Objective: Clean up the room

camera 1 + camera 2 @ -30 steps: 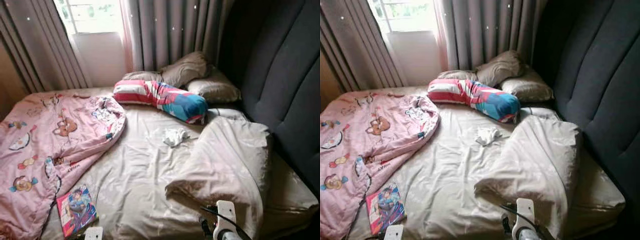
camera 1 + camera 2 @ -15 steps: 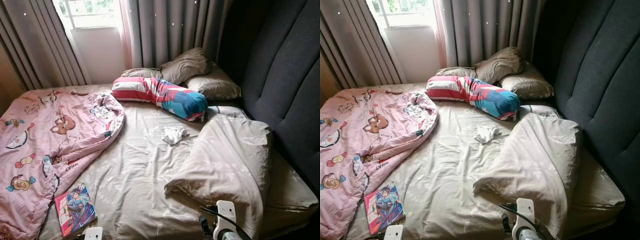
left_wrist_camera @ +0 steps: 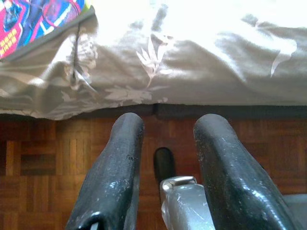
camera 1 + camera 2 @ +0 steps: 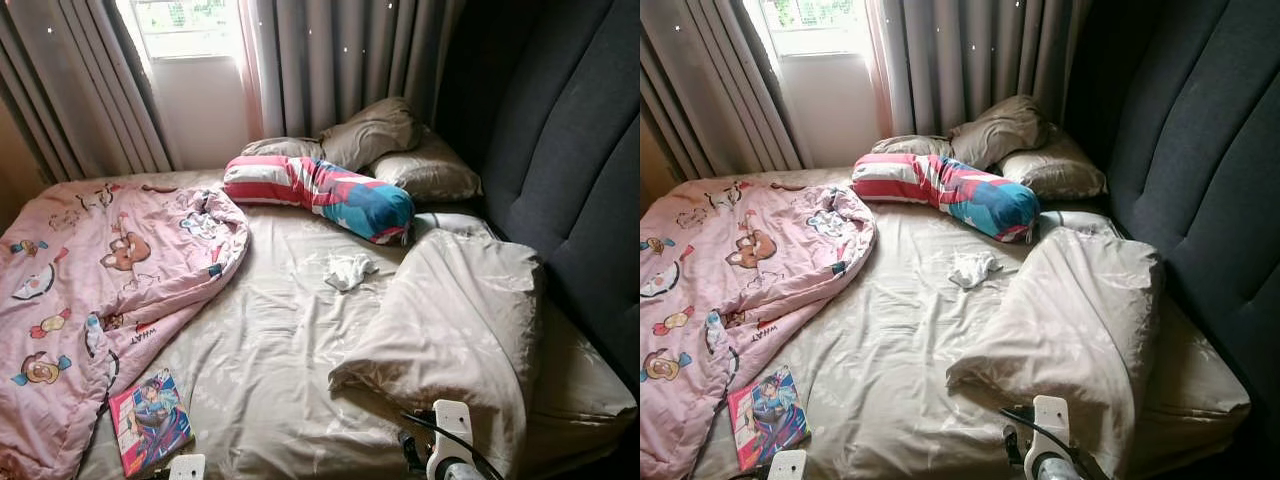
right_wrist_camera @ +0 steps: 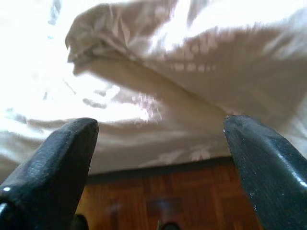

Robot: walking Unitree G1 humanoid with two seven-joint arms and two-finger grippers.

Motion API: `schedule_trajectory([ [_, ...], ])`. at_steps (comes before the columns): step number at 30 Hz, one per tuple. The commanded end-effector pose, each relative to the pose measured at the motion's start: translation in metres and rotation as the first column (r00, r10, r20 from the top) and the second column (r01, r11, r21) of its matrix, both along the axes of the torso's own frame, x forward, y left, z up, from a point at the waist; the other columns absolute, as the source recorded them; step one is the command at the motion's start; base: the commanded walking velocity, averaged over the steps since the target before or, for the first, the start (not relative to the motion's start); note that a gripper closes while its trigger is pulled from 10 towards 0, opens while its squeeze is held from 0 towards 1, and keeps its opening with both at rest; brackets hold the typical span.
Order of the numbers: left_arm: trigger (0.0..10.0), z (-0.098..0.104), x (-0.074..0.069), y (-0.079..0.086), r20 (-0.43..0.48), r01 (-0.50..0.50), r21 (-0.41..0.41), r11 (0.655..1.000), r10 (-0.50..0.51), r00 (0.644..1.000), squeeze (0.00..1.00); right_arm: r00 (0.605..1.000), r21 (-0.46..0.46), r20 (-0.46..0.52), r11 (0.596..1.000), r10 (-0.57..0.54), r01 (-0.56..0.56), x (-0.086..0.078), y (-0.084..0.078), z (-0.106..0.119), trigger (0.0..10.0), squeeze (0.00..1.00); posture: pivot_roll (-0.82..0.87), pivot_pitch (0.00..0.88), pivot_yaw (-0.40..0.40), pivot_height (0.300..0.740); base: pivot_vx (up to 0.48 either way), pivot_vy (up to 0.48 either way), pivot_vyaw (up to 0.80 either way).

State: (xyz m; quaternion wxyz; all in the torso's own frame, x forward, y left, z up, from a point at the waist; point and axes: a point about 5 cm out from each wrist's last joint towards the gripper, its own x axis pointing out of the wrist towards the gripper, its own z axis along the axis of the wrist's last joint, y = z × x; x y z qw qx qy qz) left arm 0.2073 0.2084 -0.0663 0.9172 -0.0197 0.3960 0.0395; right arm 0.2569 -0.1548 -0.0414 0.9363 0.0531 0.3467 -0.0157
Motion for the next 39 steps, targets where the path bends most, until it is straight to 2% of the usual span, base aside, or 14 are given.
schedule_trajectory([
  [1,10.0,-0.001,-0.004,0.005,0.001,-0.003,0.007,1.000,0.003,1.000,0.00,1.000,0.007,0.032,1.000,0.000,0.000,0.002,0.001,0.002,10.0,0.00,-0.05,0.016,0.028,0.740,0.000,0.000,0.00],
  [13,10.0,0.013,0.007,0.004,0.213,-0.028,0.012,1.000,0.025,0.977,0.00,0.977,-0.020,0.213,1.000,-0.013,0.018,0.008,-0.003,0.015,10.0,0.00,-0.06,0.000,0.015,0.740,0.000,0.000,0.00],
  [14,10.0,0.039,0.041,0.000,0.364,-0.007,0.047,0.999,-0.011,0.931,0.00,0.973,-0.028,0.233,0.999,-0.009,0.016,0.008,-0.003,0.016,10.0,0.00,-0.07,0.000,0.014,0.740,0.000,0.000,0.00],
  [15,10.0,0.059,0.063,-0.002,0.449,0.011,0.078,0.997,-0.045,0.892,0.00,0.970,-0.033,0.242,0.999,-0.007,0.015,0.009,-0.003,0.017,10.0,0.00,-0.07,0.000,0.014,0.740,0.000,0.000,0.00],
  [17,10.0,0.098,0.101,-0.011,0.582,0.023,0.063,0.998,-0.055,0.811,0.00,0.962,-0.040,0.272,0.999,-0.012,0.024,0.009,-0.004,0.019,10.0,0.00,-0.08,0.000,0.012,0.740,0.000,0.000,0.00],
  [23,10.0,0.123,0.111,-0.017,0.713,0.052,0.072,0.996,-0.087,0.696,0.00,0.944,-0.079,0.330,0.996,-0.012,0.040,0.009,-0.005,0.023,10.0,0.00,-0.08,0.000,0.012,0.740,0.000,0.000,0.00],
  [28,10.0,0.125,0.108,-0.016,0.741,0.049,0.083,0.995,-0.094,0.665,0.00,0.934,-0.120,0.357,0.992,-0.002,0.048,0.009,-0.005,0.025,10.0,0.00,-0.09,0.000,0.012,0.740,0.000,0.000,0.00],
  [29,10.0,0.126,0.107,-0.016,0.747,0.046,0.084,0.995,-0.093,0.658,0.00,0.896,-0.109,0.444,0.990,-0.027,0.084,0.019,-0.020,0.040,10.0,0.00,-0.09,0.000,0.013,0.740,0.000,0.000,0.00],
  [30,10.0,0.127,0.106,-0.015,0.759,0.044,0.087,0.995,-0.095,0.645,0.00,0.815,-0.106,0.579,0.987,-0.035,0.118,0.030,-0.039,0.065,10.0,0.00,-0.10,0.000,0.013,0.740,0.000,0.000,0.00],
  [32,10.0,0.129,0.105,-0.015,0.769,0.052,0.096,0.994,-0.107,0.630,0.00,0.699,-0.138,0.715,0.982,0.008,0.130,0.039,-0.044,0.093,10.0,0.00,-0.09,0.000,0.014,0.740,0.000,0.000,0.00],
  [34,10.0,0.130,0.106,-0.016,0.771,0.065,0.105,0.992,-0.122,0.625,0.00,0.688,-0.187,0.725,0.973,0.044,0.134,0.042,-0.046,0.098,10.0,0.00,-0.10,0.000,0.017,0.740,0.000,0.000,0.00],
  [37,10.0,0.132,0.106,-0.016,0.775,0.077,0.117,0.990,-0.139,0.617,0.00,0.656,-0.189,0.753,0.972,0.054,0.137,0.047,-0.045,0.108,10.0,0.00,-0.10,0.000,0.017,0.740,0.000,0.000,0.00],
  [38,10.0,0.133,0.106,-0.016,0.781,0.081,0.120,0.989,-0.145,0.608,0.00,0.609,-0.180,0.791,0.974,0.061,0.136,0.051,-0.041,0.120,10.0,0.00,-0.10,0.000,0.018,0.740,0.000,0.000,0.00],
  [39,10.0,0.134,0.106,-0.016,0.783,0.084,0.124,0.989,-0.150,0.604,0.00,0.596,-0.178,0.801,0.975,0.064,0.134,0.052,-0.040,0.123,10.0,0.00,-0.10,0.000,0.017,0.740,0.000,0.000,0.00],
])
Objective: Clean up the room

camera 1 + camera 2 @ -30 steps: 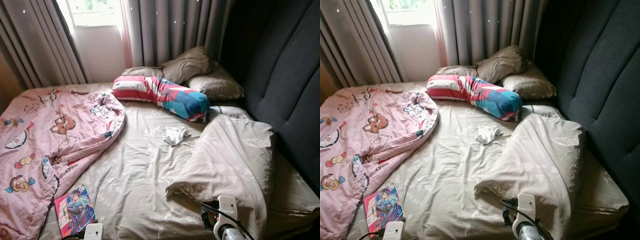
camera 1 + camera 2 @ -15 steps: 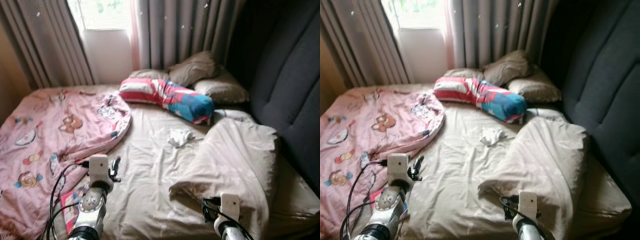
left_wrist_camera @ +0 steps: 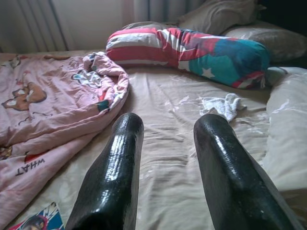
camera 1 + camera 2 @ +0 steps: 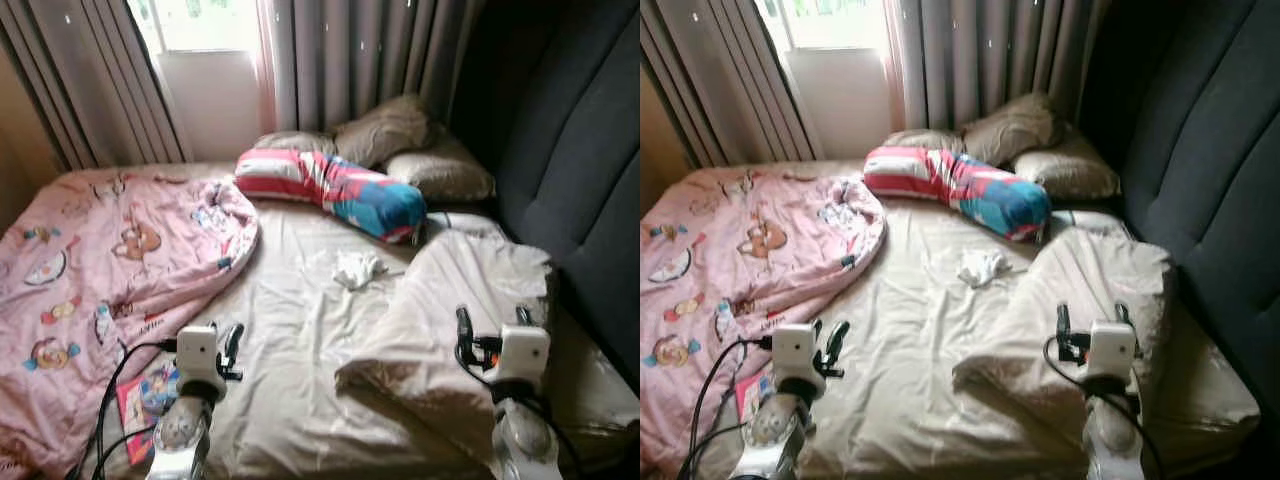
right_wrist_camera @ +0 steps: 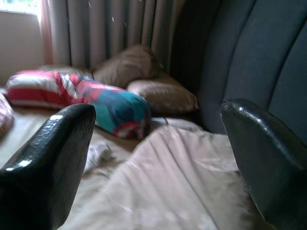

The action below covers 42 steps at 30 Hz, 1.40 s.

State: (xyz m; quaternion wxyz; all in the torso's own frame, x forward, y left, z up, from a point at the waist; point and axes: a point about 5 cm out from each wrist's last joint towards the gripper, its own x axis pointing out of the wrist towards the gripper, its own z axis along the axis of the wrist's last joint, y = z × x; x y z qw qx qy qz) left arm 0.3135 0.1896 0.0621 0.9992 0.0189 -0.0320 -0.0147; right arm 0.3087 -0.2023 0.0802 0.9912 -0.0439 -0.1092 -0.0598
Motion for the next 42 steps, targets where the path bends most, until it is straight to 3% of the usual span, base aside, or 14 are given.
schedule_trajectory([
  [1,10.0,0.006,-0.001,0.004,0.045,-0.002,0.020,1.000,0.001,0.999,0.00,0.998,0.011,0.055,0.999,0.043,-0.044,0.000,0.011,0.008,10.0,0.00,-0.09,0.000,0.016,0.740,0.000,0.000,0.00],
  [6,10.0,0.001,-0.007,0.012,0.031,-0.042,0.026,0.999,0.041,0.999,0.00,0.991,0.025,0.121,0.998,0.055,-0.059,-0.006,0.016,0.017,10.0,0.00,-0.09,0.000,0.022,0.740,0.000,0.000,0.00],
  [9,10.0,-0.005,-0.012,0.011,0.005,-0.006,0.047,0.999,0.006,1.000,0.00,0.990,0.017,0.124,0.997,0.073,-0.075,-0.007,0.019,0.018,10.0,0.00,-0.10,0.000,0.026,0.740,0.000,0.000,0.00],
  [13,10.0,-0.028,-0.022,0.015,-0.144,0.007,0.073,0.997,0.003,0.990,0.00,0.991,0.032,-0.081,0.994,0.110,-0.107,-0.006,0.022,-0.014,10.0,0.00,-0.09,0.000,0.028,0.740,0.000,0.000,0.00],
  [16,10.0,-0.059,-0.036,0.019,-0.353,-0.017,0.043,0.999,0.031,0.935,0.00,0.912,0.076,-0.387,0.991,0.132,-0.111,-0.021,0.019,-0.063,10.0,0.00,-0.08,0.000,0.024,0.740,0.000,0.000,0.00],
  [18,10.0,-0.068,-0.042,0.021,-0.416,-0.036,0.039,0.999,0.049,0.908,0.00,0.876,0.099,-0.461,0.989,0.140,-0.106,-0.027,0.019,-0.075,10.0,0.00,-0.08,0.000,0.021,0.740,0.000,0.000,0.00],
  [20,10.0,-0.079,-0.053,0.026,-0.489,-0.069,0.044,0.997,0.082,0.868,0.00,0.831,0.047,-0.543,0.992,0.122,-0.115,-0.035,0.017,-0.087,10.0,0.00,-0.08,0.000,0.018,0.740,0.000,0.000,0.00],
  [21,10.0,-0.088,-0.060,0.028,-0.545,-0.097,0.042,0.994,0.104,0.832,0.00,0.766,0.081,-0.626,0.989,0.149,-0.126,-0.046,0.018,-0.101,10.0,0.00,-0.07,0.000,0.006,0.740,0.000,0.000,0.00],
  [22,10.0,-0.088,-0.060,0.028,-0.545,-0.097,0.042,0.994,0.104,0.832,0.00,0.766,0.081,-0.626,0.989,0.149,-0.126,-0.046,0.018,-0.101,10.0,0.00,-0.07,0.000,0.006,0.740,0.000,0.000,0.00],
  [24,10.0,-0.107,-0.079,0.029,-0.659,-0.132,0.062,0.989,0.140,0.739,0.00,0.638,0.070,-0.762,0.994,0.107,-0.083,-0.071,0.012,-0.126,10.0,0.00,-0.07,0.000,0.001,0.740,0.000,0.000,0.00],
  [27,10.0,-0.114,-0.089,0.030,-0.696,-0.156,0.068,0.985,0.159,0.700,0.00,0.570,0.071,-0.817,0.996,0.088,-0.052,-0.088,0.009,-0.139,10.0,0.00,-0.07,0.000,0.003,0.740,0.000,0.000,0.00],
  [28,10.0,-0.119,-0.096,0.029,-0.723,-0.147,0.082,0.986,0.160,0.672,0.00,0.522,0.092,-0.849,0.996,0.078,0.000,-0.102,0.007,-0.148,10.0,0.00,-0.07,0.000,0.001,0.740,0.000,0.000,0.00],
  [34,10.0,-0.125,-0.101,0.023,-0.751,-0.115,0.074,0.991,0.131,0.647,0.00,0.453,0.167,-0.884,0.983,0.116,0.075,-0.132,0.018,-0.165,10.0,0.00,-0.07,0.000,-0.002,0.740,0.000,0.000,0.00],
  [42,10.0,-0.127,-0.104,0.024,-0.765,-0.121,0.064,0.991,0.126,0.632,0.00,0.454,0.178,-0.883,0.980,0.119,0.091,-0.130,0.021,-0.165,10.0,0.00,-0.08,0.000,0.000,0.740,0.000,0.000,0.00],
])
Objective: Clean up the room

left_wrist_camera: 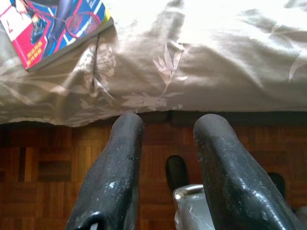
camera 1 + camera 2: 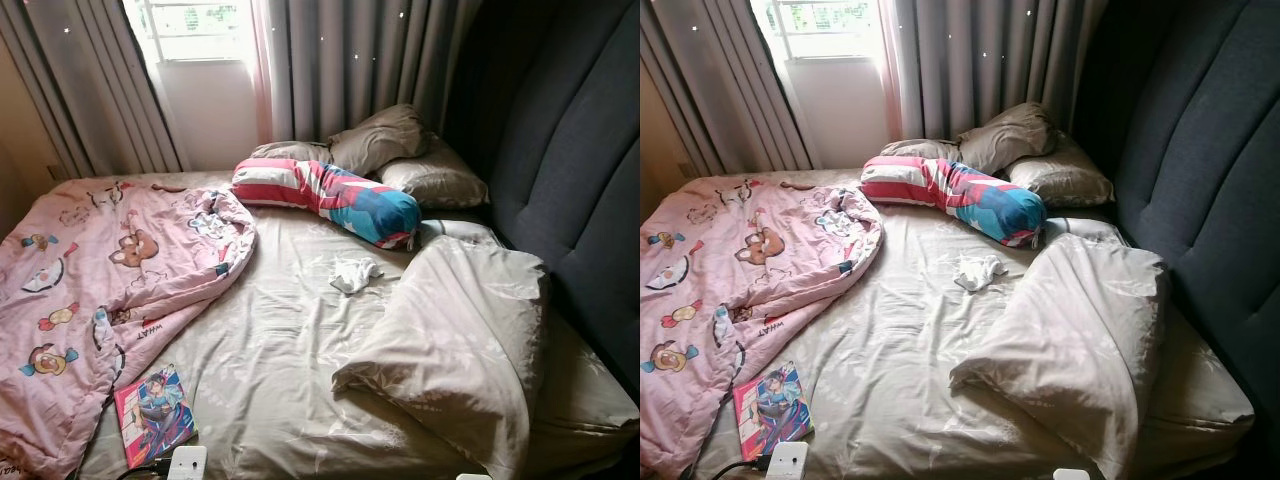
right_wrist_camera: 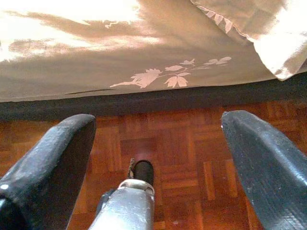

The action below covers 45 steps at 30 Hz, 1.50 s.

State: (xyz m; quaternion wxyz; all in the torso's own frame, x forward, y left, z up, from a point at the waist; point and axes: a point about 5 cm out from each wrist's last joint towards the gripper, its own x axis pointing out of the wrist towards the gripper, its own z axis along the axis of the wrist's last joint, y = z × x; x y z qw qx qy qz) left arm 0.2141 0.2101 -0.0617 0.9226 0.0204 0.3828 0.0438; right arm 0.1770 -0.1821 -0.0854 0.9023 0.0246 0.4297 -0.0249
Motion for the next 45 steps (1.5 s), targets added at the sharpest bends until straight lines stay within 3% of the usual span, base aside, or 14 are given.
schedule_trajectory([
  [1,10.0,-0.003,-0.006,0.004,-0.032,-0.010,-0.005,1.000,0.009,0.999,0.00,1.000,0.009,0.002,1.000,-0.017,0.017,0.004,0.001,0.001,10.0,0.00,-0.08,0.000,0.001,0.740,0.000,0.000,0.00],
  [17,10.0,-0.008,-0.019,0.015,-0.086,-0.002,0.012,1.000,0.003,0.996,0.00,0.998,0.014,0.067,1.000,-0.014,0.014,0.021,0.001,0.011,10.0,0.00,-0.08,0.000,0.004,0.740,0.078,0.000,0.20],
  [34,10.0,-0.008,-0.016,0.009,-0.082,0.010,0.009,1.000,-0.009,0.997,0.00,0.997,0.017,0.074,1.000,-0.012,0.011,0.023,0.001,0.012,10.0,0.00,-0.07,0.000,0.003,0.740,0.284,0.000,0.00],
  [45,10.0,-0.008,-0.016,0.008,-0.078,0.022,0.009,1.000,-0.021,0.997,0.00,0.996,0.016,0.088,1.000,-0.024,0.023,0.025,-0.001,0.013,10.0,0.00,-0.07,0.000,0.005,0.740,0.000,0.000,0.00],
])
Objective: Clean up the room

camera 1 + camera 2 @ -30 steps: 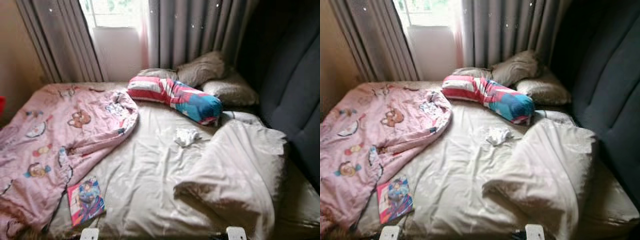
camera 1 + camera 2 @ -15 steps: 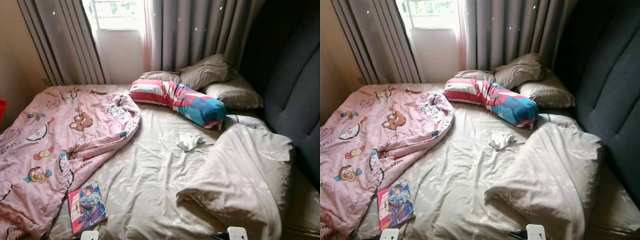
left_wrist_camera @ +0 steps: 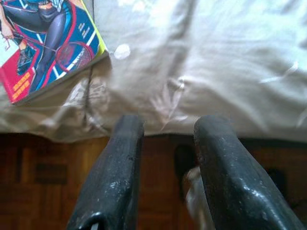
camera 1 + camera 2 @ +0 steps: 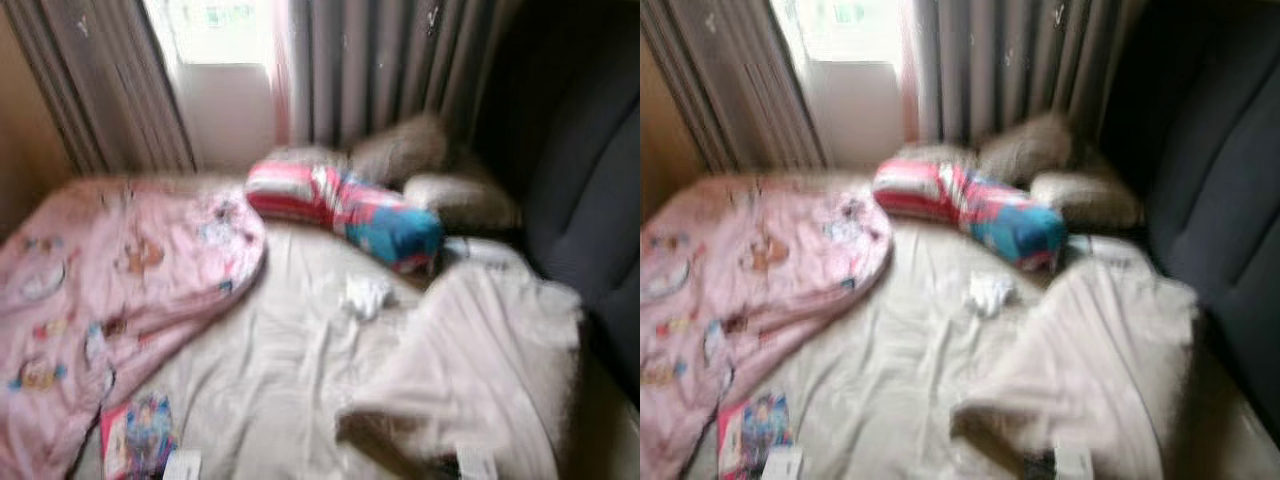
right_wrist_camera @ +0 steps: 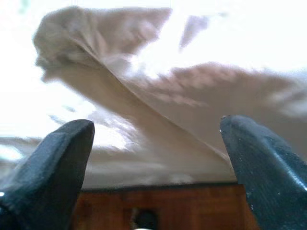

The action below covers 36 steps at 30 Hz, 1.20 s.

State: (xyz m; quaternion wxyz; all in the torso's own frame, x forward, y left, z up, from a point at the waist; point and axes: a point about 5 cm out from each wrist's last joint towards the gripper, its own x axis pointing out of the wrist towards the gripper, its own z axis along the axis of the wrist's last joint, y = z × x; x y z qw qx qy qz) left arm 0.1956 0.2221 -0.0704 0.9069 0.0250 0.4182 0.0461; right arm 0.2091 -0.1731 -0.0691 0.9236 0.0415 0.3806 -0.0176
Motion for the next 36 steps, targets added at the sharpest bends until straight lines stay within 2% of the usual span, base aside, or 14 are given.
schedule_trajectory([
  [1,10.0,0.0001,0.0022,-0.0047,-0.002,0.027,0.001,1.000,-0.027,1.000,0.00,1.000,-0.018,-0.019,1.000,-0.022,0.022,-0.0076,-0.0104,-0.0031,10.0,0.00,-0.07,0.000,0.005,0.740,0.000,0.000,0.00],
  [17,10.0,-0.0014,0.0016,-0.0103,-0.009,0.052,-0.003,0.999,-0.052,0.999,0.00,0.999,-0.020,-0.009,0.999,-0.036,0.036,-0.0086,-0.0117,-0.0031,10.0,0.00,-0.07,0.000,0.007,0.740,0.000,0.000,0.00],
  [36,10.0,-0.0022,0.0001,-0.0110,-0.013,0.066,-0.003,0.998,-0.066,0.998,0.00,0.997,-0.015,0.004,0.997,-0.074,0.074,-0.0107,-0.0123,-0.0036,10.0,0.00,-0.08,0.000,0.014,0.740,0.000,-0.271,0.00],
])
